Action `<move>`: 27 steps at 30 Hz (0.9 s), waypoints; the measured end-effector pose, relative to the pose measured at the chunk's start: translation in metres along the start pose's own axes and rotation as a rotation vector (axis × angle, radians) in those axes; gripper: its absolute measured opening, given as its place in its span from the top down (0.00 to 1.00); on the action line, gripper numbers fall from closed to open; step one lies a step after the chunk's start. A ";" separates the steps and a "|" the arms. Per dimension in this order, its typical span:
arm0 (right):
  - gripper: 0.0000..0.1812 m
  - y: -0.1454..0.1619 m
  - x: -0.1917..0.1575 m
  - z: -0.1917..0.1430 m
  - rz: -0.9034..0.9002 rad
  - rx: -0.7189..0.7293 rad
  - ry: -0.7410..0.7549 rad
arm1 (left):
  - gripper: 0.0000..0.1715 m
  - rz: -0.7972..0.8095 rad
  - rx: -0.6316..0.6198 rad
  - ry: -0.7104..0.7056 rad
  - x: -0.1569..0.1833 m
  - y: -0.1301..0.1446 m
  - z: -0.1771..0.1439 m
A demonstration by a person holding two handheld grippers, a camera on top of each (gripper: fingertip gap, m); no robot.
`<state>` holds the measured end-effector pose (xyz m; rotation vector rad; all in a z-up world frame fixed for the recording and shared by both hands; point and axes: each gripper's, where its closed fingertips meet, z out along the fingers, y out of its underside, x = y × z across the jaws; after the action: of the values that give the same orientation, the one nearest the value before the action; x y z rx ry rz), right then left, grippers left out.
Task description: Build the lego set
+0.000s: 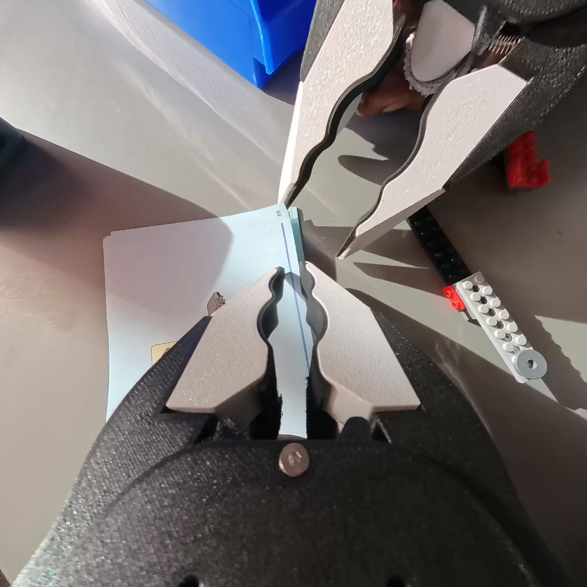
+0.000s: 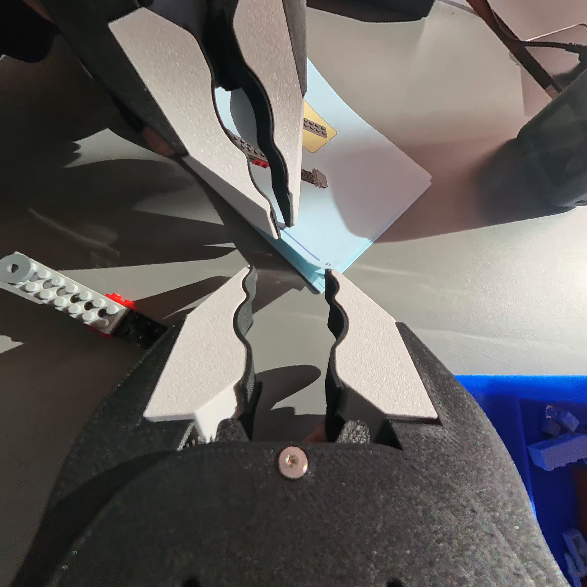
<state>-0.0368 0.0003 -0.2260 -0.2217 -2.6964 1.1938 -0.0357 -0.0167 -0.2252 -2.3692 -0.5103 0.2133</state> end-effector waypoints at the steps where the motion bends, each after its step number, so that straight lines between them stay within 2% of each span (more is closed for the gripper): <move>1: 0.75 0.000 0.000 0.000 -0.001 0.003 -0.001 | 0.94 0.000 -0.001 0.000 0.000 0.000 0.000; 12: 0.74 -0.007 -0.003 0.001 -0.027 0.030 -0.016 | 0.87 0.004 0.023 0.000 0.003 -0.009 0.001; 23: 0.73 -0.014 -0.004 -0.001 -0.032 0.074 -0.034 | 0.85 -0.051 0.039 -0.060 -0.003 -0.022 0.008; 27: 0.73 -0.014 -0.004 -0.001 -0.027 0.080 -0.033 | 0.90 -0.052 0.026 -0.083 -0.006 -0.021 0.009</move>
<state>-0.0339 -0.0093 -0.2149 -0.1552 -2.6637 1.3056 -0.0503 0.0003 -0.2182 -2.3263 -0.6042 0.2943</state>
